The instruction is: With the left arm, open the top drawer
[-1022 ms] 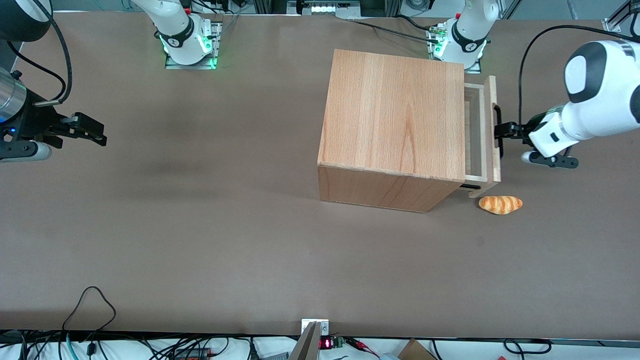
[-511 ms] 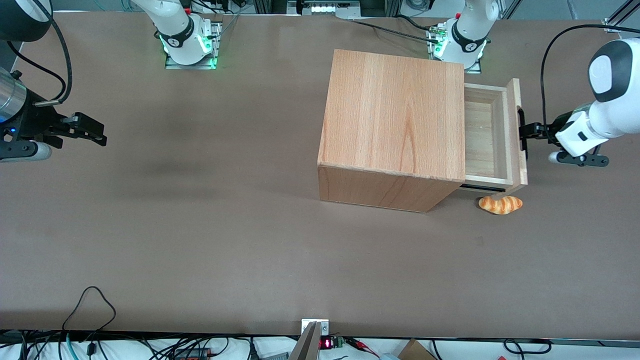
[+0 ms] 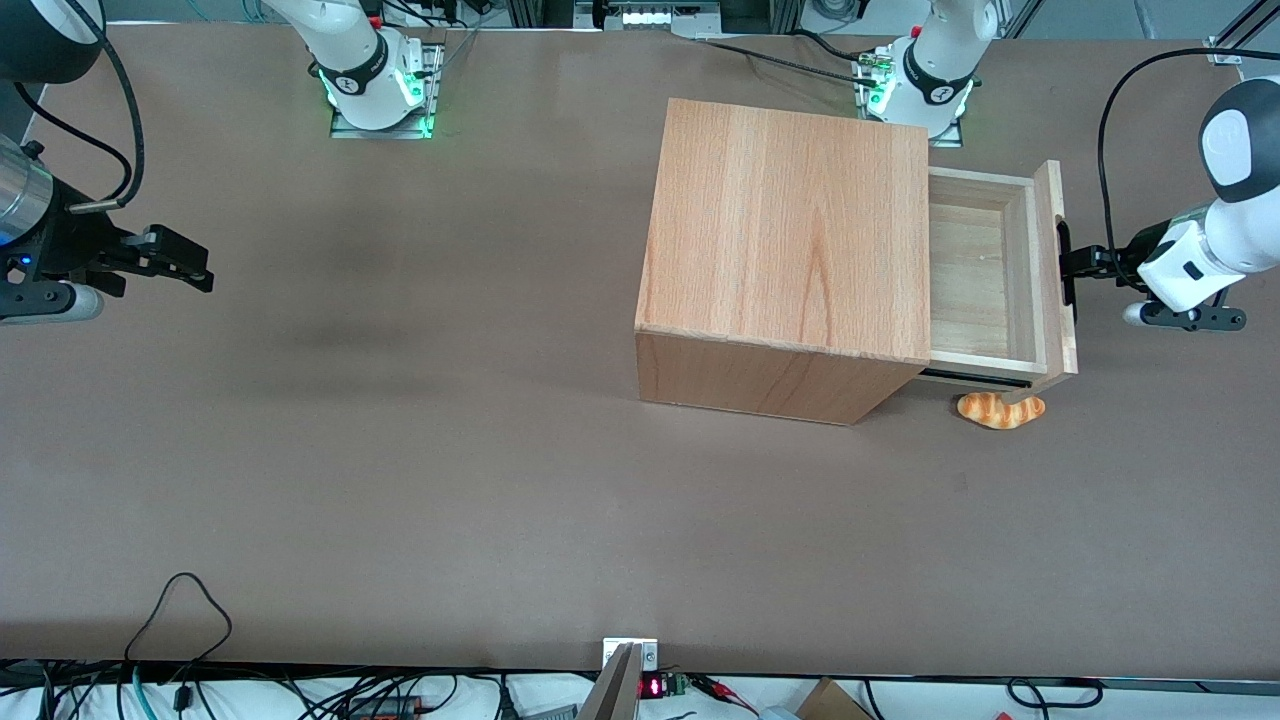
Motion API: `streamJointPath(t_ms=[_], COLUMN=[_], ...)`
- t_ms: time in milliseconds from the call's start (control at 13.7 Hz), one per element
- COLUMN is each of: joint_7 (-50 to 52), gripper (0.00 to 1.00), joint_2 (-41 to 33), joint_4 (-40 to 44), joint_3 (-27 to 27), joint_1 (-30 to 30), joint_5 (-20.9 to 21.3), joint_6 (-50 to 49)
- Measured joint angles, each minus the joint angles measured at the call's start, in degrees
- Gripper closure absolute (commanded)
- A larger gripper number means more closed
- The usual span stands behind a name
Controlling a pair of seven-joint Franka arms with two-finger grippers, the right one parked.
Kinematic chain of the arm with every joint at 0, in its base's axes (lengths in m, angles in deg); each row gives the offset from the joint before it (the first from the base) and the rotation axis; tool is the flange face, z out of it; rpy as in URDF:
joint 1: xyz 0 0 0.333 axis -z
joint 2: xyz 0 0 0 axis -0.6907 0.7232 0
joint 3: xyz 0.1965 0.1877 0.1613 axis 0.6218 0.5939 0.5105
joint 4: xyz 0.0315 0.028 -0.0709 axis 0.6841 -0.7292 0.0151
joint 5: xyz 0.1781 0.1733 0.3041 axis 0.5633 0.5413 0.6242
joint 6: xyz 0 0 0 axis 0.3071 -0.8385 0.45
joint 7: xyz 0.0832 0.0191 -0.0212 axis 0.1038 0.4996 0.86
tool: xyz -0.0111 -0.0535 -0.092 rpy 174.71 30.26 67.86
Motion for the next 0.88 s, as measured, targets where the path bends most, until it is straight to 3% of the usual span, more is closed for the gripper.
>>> streamJointPath(t_ms=[365, 876], joint_7=[-0.33, -0.41], gripper=[0.00, 0.00], joint_2=[-0.05, -0.49], joint_4=[5.14, 18.54], joint_3=[-0.06, -0.34], joint_1=[0.00, 0.06], joint_5=[0.01, 0.01], joint_6=[-1.81, -11.35])
